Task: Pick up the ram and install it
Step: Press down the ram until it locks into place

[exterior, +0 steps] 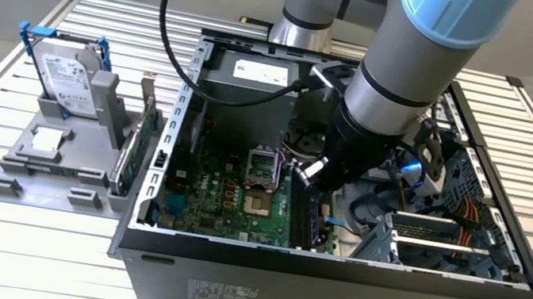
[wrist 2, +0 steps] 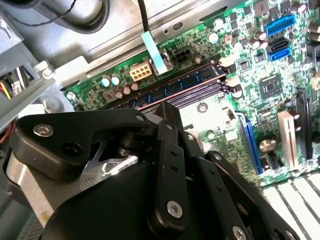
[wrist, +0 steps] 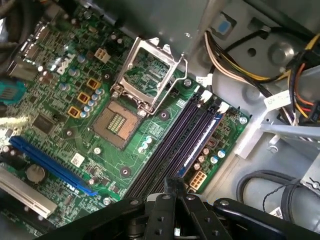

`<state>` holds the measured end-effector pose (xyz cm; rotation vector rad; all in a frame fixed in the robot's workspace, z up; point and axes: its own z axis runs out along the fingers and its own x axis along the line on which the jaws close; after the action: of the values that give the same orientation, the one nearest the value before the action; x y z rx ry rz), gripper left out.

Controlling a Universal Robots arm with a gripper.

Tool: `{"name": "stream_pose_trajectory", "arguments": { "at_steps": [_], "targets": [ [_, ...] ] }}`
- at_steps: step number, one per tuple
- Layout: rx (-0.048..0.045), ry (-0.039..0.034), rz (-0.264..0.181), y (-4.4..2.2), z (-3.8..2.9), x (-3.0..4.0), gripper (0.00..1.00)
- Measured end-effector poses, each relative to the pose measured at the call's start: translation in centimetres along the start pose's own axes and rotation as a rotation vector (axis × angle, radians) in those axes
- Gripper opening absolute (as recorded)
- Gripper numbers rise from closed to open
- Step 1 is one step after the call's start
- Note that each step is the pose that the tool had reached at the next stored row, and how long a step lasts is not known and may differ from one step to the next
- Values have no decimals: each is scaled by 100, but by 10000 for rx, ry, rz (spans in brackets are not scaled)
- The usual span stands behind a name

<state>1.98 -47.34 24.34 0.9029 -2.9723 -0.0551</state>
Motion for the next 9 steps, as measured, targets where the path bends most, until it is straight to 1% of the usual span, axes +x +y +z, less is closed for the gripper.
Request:
{"name": "stream_pose_trajectory", "arguments": {
  "at_steps": [6, 9],
  "targets": [
    [13, 25, -561, 0, 0, 0, 0],
    [21, 41, -921, 1, 0, 0, 0]
  ]
}}
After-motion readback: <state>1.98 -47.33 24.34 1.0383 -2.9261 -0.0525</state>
